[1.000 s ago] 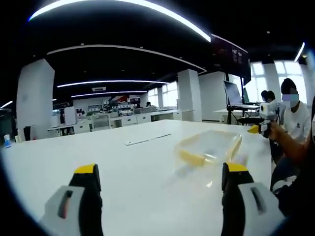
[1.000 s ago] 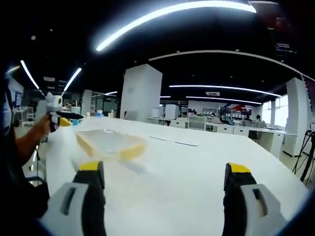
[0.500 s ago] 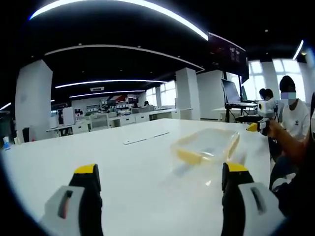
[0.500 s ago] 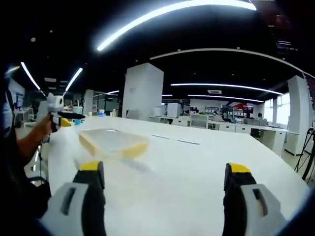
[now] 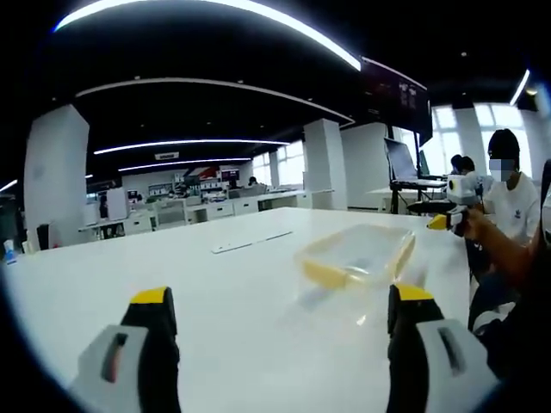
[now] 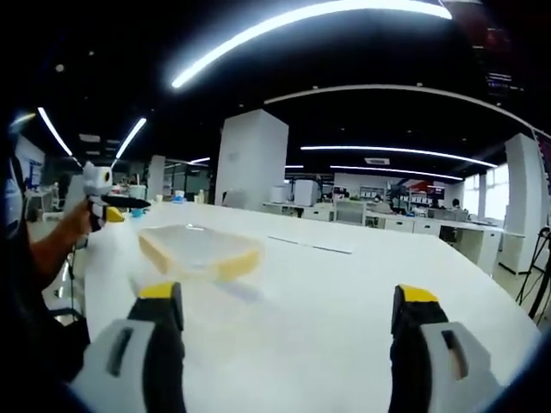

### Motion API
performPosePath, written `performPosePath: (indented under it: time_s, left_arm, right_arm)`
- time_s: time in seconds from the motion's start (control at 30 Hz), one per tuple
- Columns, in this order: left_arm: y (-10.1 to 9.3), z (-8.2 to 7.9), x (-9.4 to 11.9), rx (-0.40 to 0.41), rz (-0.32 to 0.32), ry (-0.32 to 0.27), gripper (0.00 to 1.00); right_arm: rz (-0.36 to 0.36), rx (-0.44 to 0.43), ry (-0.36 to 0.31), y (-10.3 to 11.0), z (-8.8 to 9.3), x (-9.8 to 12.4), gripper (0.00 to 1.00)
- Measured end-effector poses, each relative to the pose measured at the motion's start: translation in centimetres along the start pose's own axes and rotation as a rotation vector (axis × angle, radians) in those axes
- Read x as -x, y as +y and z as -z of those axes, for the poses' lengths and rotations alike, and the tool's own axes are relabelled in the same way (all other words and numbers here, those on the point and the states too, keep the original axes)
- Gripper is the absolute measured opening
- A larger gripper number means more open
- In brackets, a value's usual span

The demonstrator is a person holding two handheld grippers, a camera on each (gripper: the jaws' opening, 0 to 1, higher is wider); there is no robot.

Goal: Snap each plastic latch of the storage box into its locked position after aligning the lid with the box until every specified latch is closed and the lid sits flush.

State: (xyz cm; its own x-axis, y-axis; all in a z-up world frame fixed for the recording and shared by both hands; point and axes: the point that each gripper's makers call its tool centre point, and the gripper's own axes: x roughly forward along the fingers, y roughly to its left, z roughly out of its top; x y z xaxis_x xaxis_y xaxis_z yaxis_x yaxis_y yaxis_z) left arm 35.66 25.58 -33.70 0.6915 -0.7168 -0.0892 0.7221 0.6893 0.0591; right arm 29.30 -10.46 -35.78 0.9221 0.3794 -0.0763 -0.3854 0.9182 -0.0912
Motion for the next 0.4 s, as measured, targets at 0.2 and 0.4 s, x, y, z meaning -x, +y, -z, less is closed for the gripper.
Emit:
performPosePath:
  time_s: [0.2, 0.4]
  left_arm:
    - [-0.04, -0.16, -0.01, -0.002, 0.002, -0.004, 0.99]
    - [-0.01, -0.23, 0.11, -0.002, 0.001, -0.007, 0.99]
  right_arm:
    - [-0.001, -0.001, 0.002, 0.07, 0.1, -0.05, 0.99]
    - [-0.003, -0.004, 0.005, 0.19, 0.28, -0.12, 0.99]
